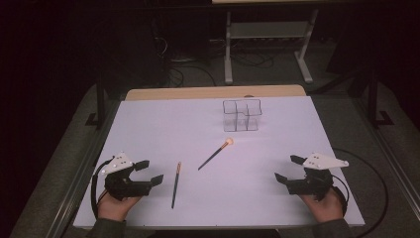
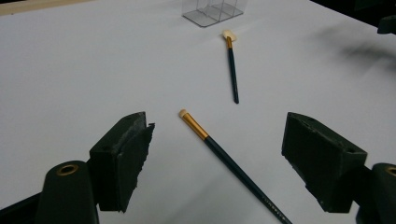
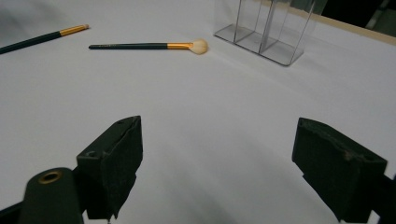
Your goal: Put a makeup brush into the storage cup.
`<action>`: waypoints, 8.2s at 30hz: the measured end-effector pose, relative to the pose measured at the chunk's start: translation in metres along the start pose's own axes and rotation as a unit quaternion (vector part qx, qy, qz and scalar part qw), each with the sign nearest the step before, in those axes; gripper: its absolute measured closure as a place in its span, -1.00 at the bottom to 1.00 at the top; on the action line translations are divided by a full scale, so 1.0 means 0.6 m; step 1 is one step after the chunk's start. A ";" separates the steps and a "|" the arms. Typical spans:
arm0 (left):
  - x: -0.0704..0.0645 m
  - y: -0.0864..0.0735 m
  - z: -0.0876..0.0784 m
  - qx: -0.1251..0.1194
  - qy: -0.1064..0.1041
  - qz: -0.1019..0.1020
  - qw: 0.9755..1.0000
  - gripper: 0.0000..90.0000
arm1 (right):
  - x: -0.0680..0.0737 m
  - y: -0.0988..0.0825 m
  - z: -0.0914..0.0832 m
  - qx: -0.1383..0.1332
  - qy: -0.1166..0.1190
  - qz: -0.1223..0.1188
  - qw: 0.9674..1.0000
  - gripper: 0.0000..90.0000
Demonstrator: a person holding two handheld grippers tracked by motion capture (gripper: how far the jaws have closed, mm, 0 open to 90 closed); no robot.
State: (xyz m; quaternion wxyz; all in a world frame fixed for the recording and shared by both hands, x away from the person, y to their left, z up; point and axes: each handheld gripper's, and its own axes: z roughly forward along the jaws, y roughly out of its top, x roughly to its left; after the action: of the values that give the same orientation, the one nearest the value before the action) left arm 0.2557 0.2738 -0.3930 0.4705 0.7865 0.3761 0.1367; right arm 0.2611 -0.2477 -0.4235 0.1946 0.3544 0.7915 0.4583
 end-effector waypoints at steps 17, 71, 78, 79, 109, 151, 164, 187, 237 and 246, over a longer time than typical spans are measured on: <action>-0.010 0.036 0.045 0.057 0.014 0.020 0.998 -0.36 | -0.001 0.001 -0.004 -0.001 -0.001 0.001 1.000 -0.66; -0.023 0.035 0.145 0.214 0.033 -0.010 0.976 0.21 | -0.002 0.006 -0.005 -0.004 0.002 0.000 1.000 -0.66; -0.024 0.029 0.147 0.217 0.036 -0.013 0.975 0.26 | -0.002 0.006 -0.005 -0.004 0.001 -0.001 1.000 -0.66; -0.024 0.029 0.148 0.218 0.037 -0.014 0.975 0.28 | -0.002 0.006 -0.005 -0.004 0.002 0.000 1.000 -0.66; -0.013 0.039 0.162 0.282 0.020 0.052 0.958 0.86 | 0.001 0.015 -0.009 -0.017 0.000 -0.005 1.000 -0.61; -0.003 0.068 0.102 0.214 -0.044 0.036 0.975 0.86 | 0.025 0.016 0.027 0.028 0.047 -0.019 0.998 -0.65; -0.008 0.080 0.090 0.193 -0.075 0.040 0.978 0.86 | 0.039 0.030 0.036 0.042 0.081 -0.030 0.995 -0.63; -0.018 0.095 0.089 0.179 -0.099 0.042 0.978 0.86 | 0.051 0.067 0.052 0.049 0.121 -0.045 0.990 -0.67; -0.062 0.131 0.096 0.152 -0.146 0.071 0.975 0.86 | 0.089 0.136 0.120 0.062 0.209 -0.055 0.974 -0.68; -0.070 0.137 0.101 0.153 -0.157 0.078 0.973 0.86 | 0.097 0.152 0.131 0.065 0.226 -0.061 0.970 -0.64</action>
State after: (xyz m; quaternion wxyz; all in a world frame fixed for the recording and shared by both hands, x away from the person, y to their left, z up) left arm 0.3000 0.1826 -0.3492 0.3860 0.8875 0.2516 -0.0117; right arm 0.3067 -0.1283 -0.3833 0.0153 0.2044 0.8633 0.4611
